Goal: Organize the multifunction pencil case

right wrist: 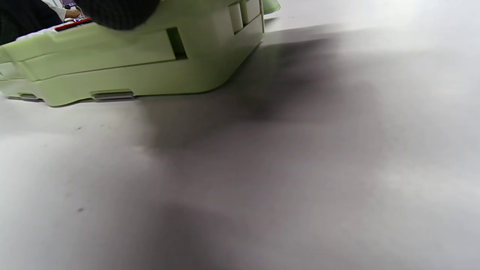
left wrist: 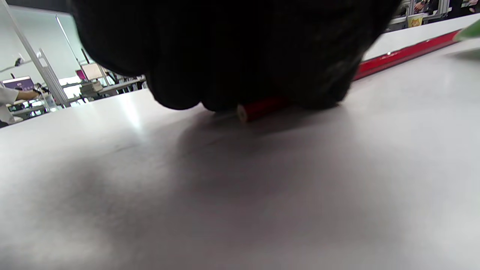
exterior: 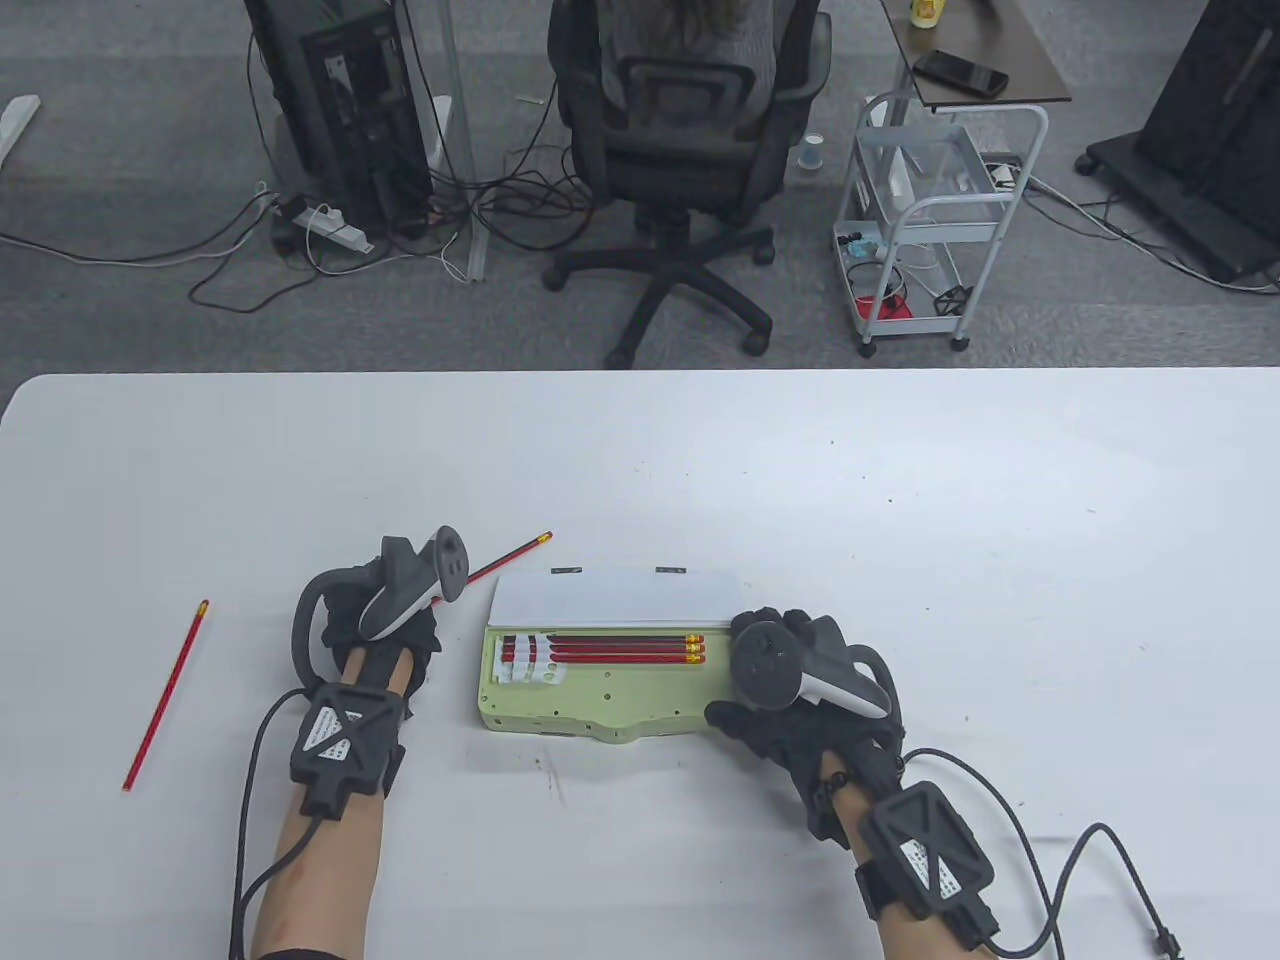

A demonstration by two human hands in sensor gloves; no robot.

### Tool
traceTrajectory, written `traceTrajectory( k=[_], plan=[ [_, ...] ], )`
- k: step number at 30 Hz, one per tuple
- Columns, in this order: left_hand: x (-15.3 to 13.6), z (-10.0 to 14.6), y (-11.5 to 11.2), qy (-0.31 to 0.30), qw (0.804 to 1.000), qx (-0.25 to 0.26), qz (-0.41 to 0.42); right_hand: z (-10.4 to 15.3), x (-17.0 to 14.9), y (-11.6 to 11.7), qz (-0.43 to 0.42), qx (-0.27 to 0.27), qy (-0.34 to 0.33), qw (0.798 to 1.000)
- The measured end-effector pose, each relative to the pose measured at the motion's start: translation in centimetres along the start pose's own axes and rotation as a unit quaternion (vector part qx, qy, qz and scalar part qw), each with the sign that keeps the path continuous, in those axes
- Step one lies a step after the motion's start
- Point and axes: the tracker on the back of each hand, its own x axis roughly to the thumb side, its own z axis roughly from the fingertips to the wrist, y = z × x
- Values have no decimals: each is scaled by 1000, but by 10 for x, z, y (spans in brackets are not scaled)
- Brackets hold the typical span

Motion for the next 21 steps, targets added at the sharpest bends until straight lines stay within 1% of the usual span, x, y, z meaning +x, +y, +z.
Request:
traceTrajectory(
  k=[8, 18, 21],
  plan=[
    [5, 2, -1, -13, 999, 25, -23, 0, 1, 0, 4, -1, 1, 1000],
    [0, -1, -4, -26, 999, -23, -20, 0, 1, 1, 2, -2, 1, 1000],
    [-7, 3, 2, -30, 999, -15, 12, 0, 1, 1, 1, -2, 0, 1000]
  ],
)
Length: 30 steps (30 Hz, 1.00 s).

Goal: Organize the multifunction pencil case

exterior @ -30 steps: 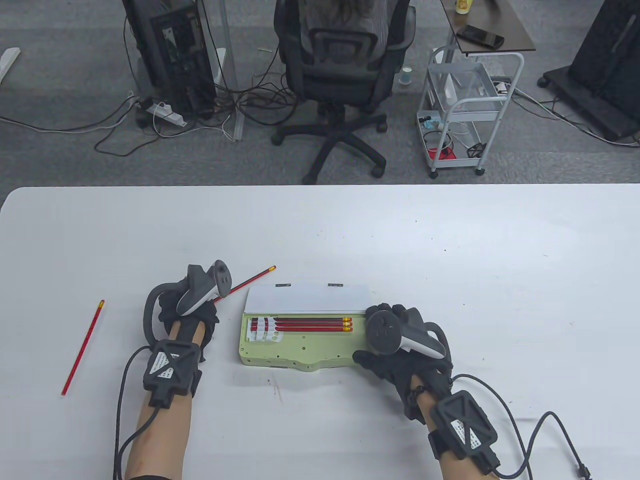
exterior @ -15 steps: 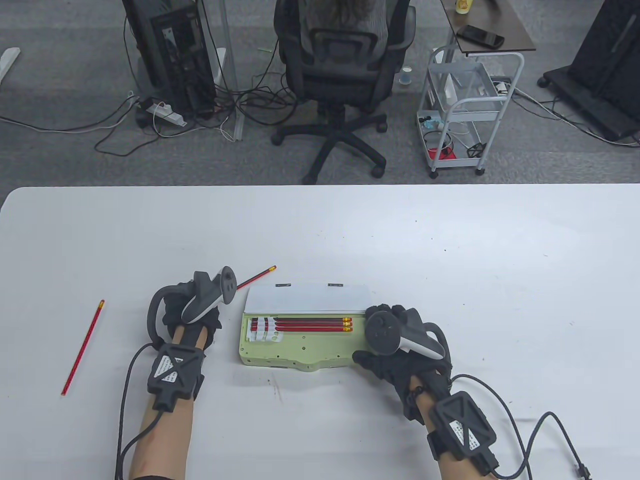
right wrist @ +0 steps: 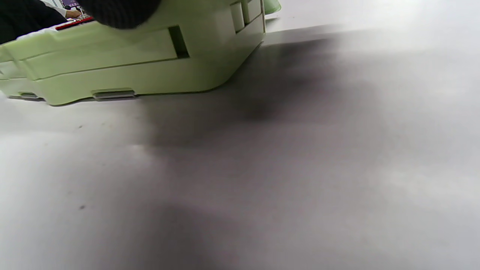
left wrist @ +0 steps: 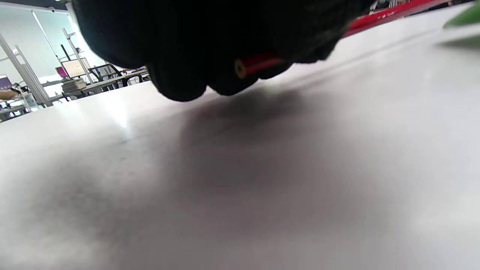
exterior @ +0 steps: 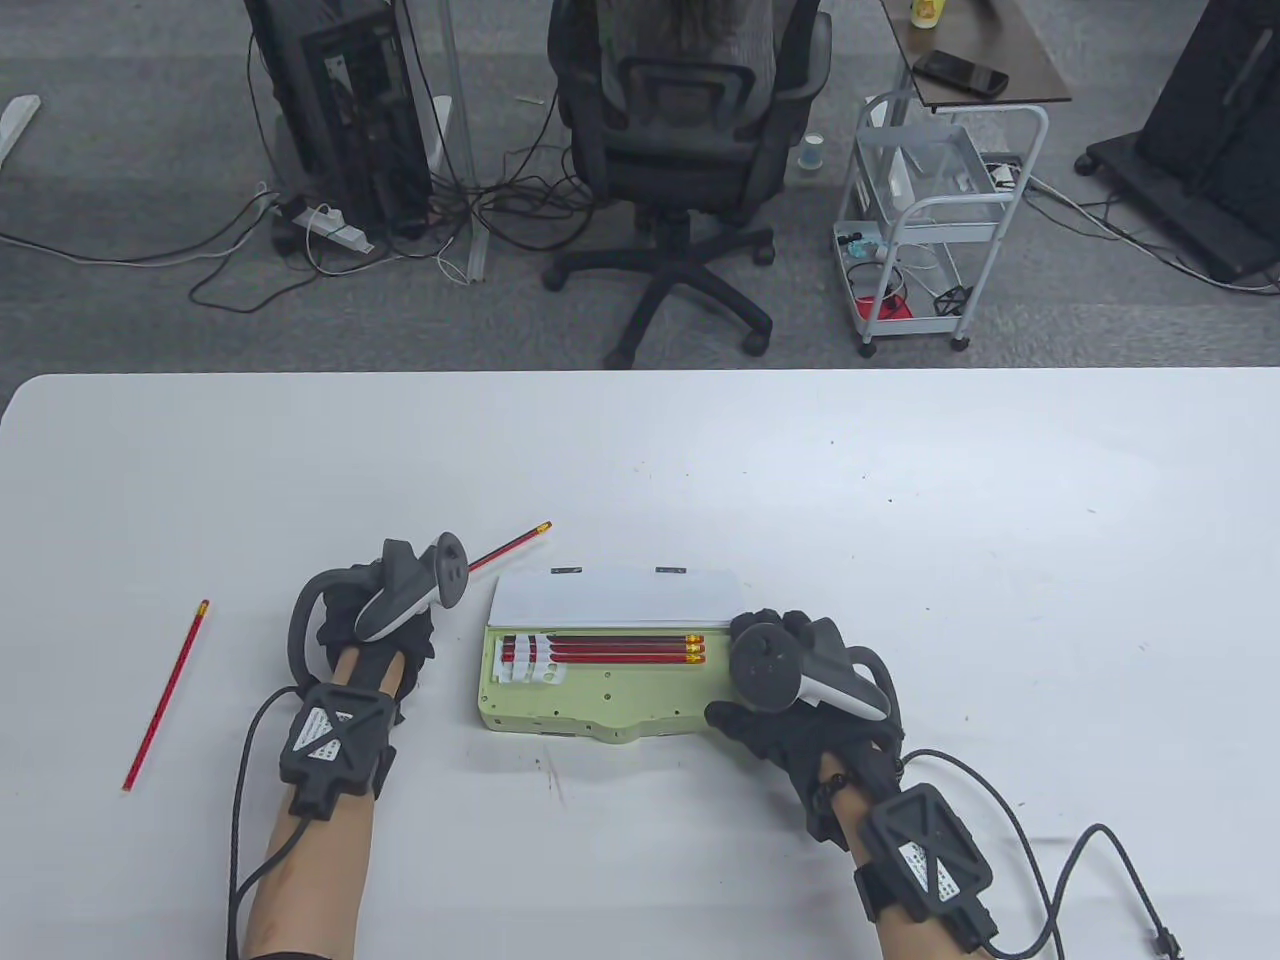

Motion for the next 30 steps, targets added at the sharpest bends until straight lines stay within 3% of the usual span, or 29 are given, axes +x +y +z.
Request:
traceTrajectory(
  k=[7, 15, 20, 30],
  plan=[
    [-12, 30, 29, -29, 995, 39, 89, 0, 0, 0, 3, 0, 1, 1000],
    [-7, 84, 51, -107, 973, 130, 161, 1, 2, 1, 13, -9, 3, 1000],
    [5, 105, 47, -162, 956, 155, 188, 2, 2, 1, 18, -20, 2, 1000],
    [11, 109, 26, -205, 941, 151, 221, 11, 4, -3, 40, -103, -27, 994]
  ],
)
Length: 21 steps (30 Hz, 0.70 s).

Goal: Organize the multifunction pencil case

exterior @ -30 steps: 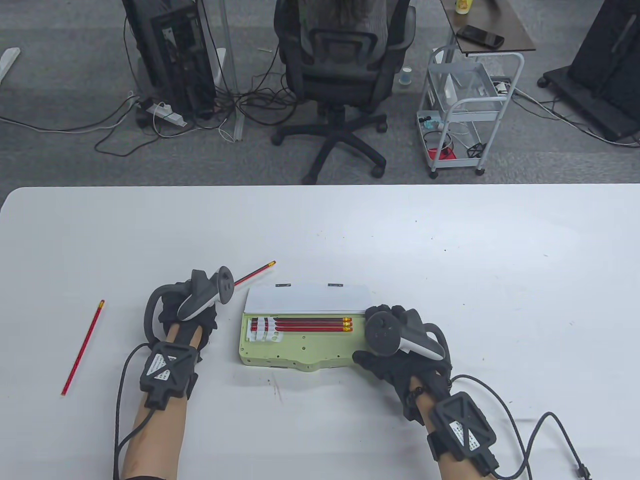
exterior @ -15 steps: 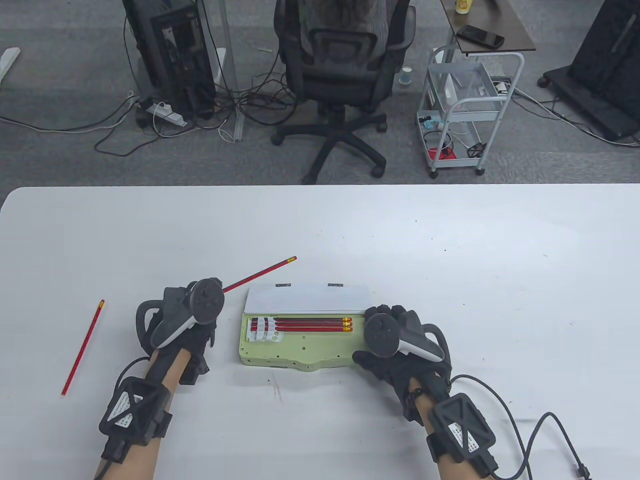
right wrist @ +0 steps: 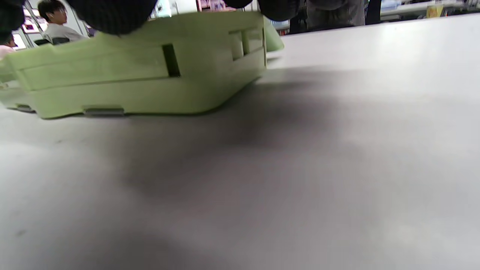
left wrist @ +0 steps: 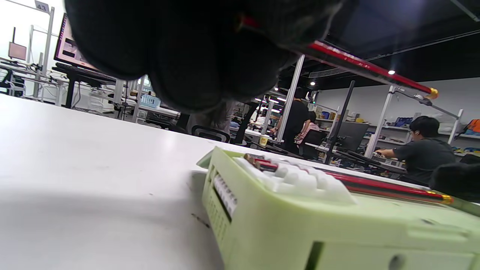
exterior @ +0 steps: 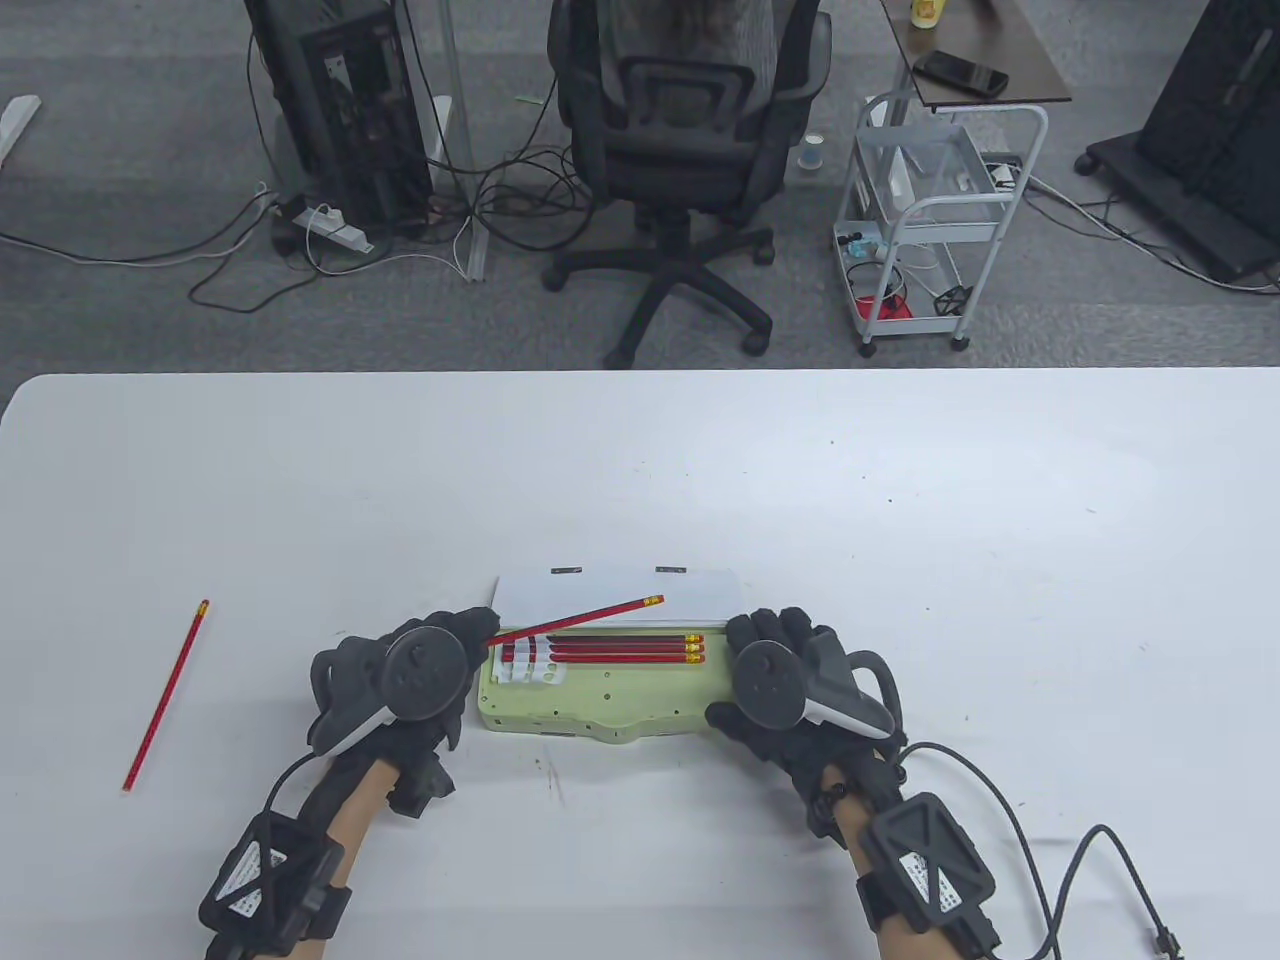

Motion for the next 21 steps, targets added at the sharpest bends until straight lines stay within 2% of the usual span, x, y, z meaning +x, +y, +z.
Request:
traceTrajectory(
  k=[4, 9, 14, 21],
  plan=[
    [1, 1, -2, -8, 1000, -6, 16, 9, 3, -14, -4, -93, -14, 996],
    [7, 1, -7, -25, 999, -22, 11, 20, 10, -25, -15, -174, -38, 984],
    [17, 2, -9, -46, 999, -23, 15, 23, 18, -27, -18, -201, -61, 978],
    [27, 3, -9, -68, 997, -18, 13, 20, 30, -24, -13, -198, -79, 977]
  ],
)
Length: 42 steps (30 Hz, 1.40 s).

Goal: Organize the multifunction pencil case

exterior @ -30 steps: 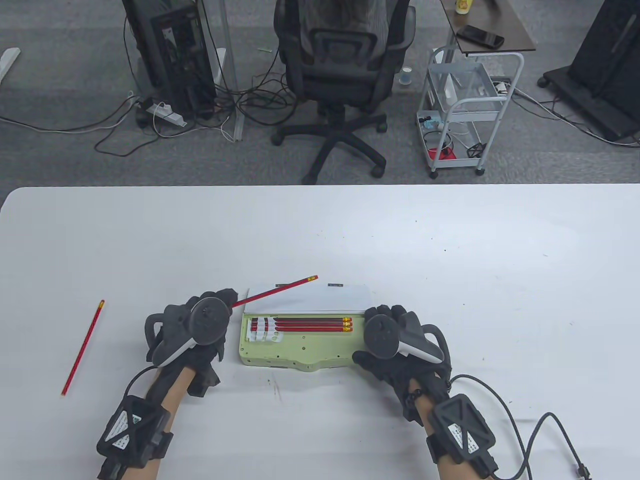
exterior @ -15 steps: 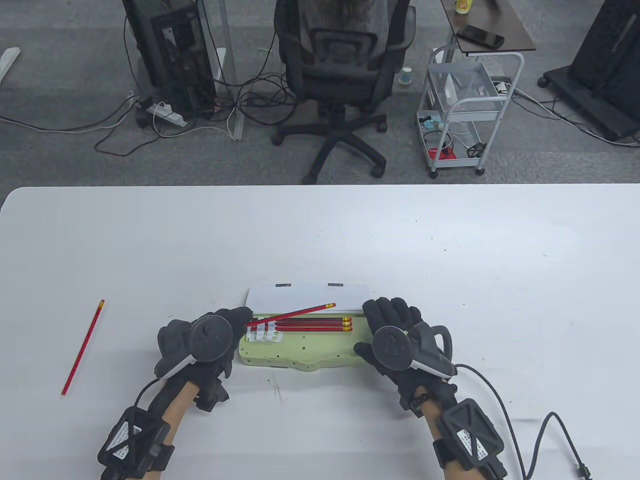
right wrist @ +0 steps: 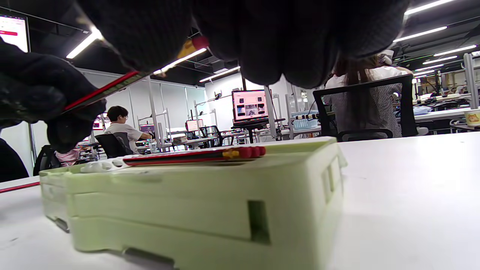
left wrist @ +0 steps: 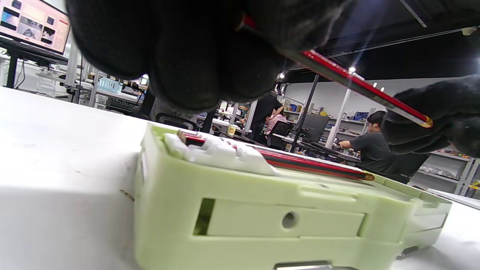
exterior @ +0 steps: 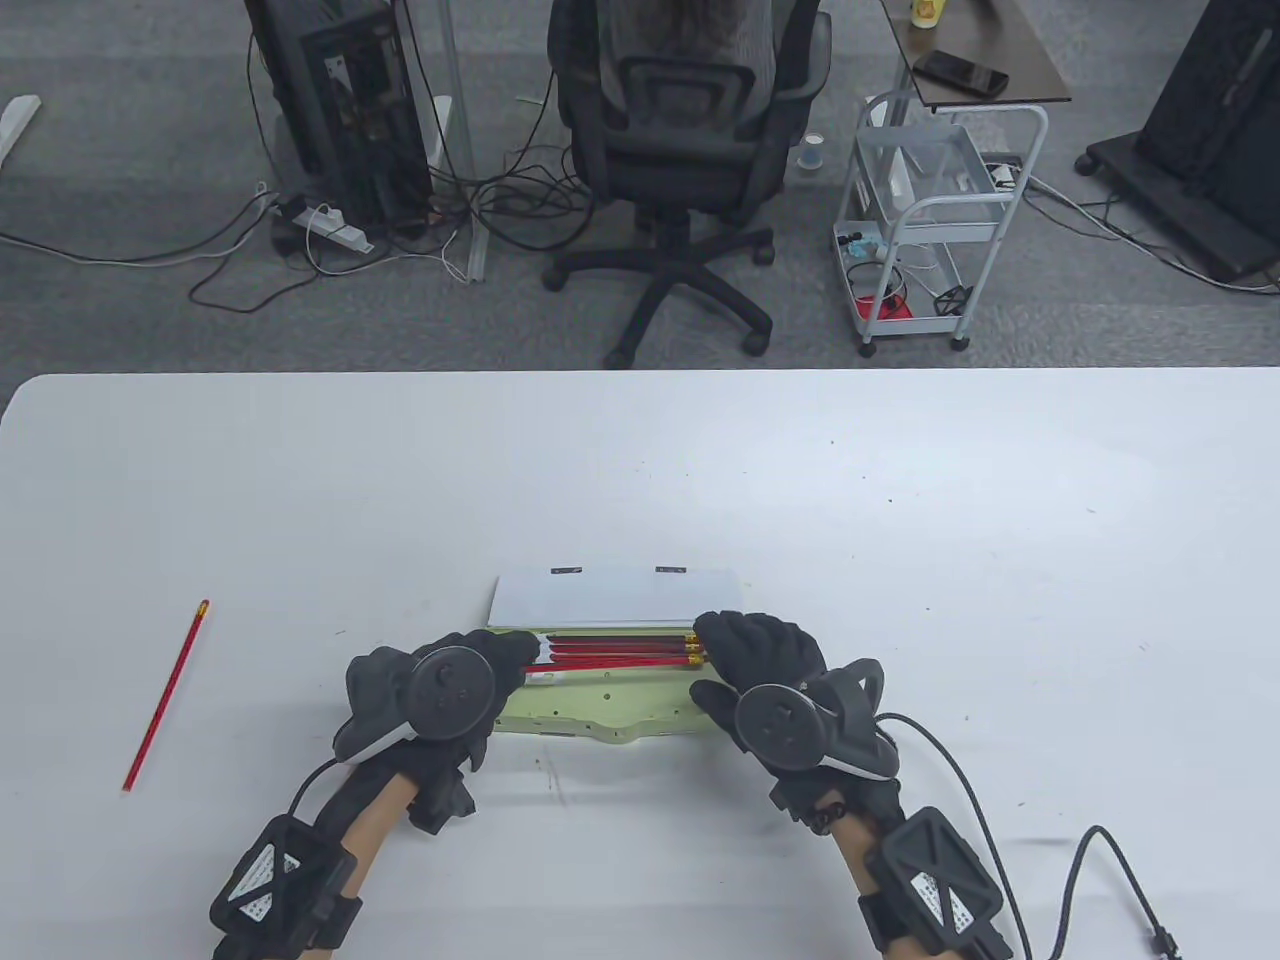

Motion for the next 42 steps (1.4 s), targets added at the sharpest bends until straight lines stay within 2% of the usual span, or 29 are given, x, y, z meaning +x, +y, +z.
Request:
traceTrajectory(
  k=[23, 28, 32, 35, 41, 42],
  plan=[
    [9, -2, -3, -15, 1000, 7, -16, -5, 11, 2, 40, 5, -16, 999],
    [-5, -1, 3, 8, 1000, 15, -20, -4, 3, 0, 48, 4, -4, 999],
    [-31, 2, 9, 52, 998, 16, -9, -2, -9, -3, 53, 4, 14, 998],
    [-46, 3, 7, 79, 997, 0, 10, -1, -16, -5, 59, 6, 25, 998],
    [-59, 1, -9, 91, 992, -90, 19, 1, -25, -3, 74, 21, 47, 996],
    [-59, 0, -13, 96, 988, -119, 22, 1, -26, -2, 76, 24, 48, 996]
  ],
)
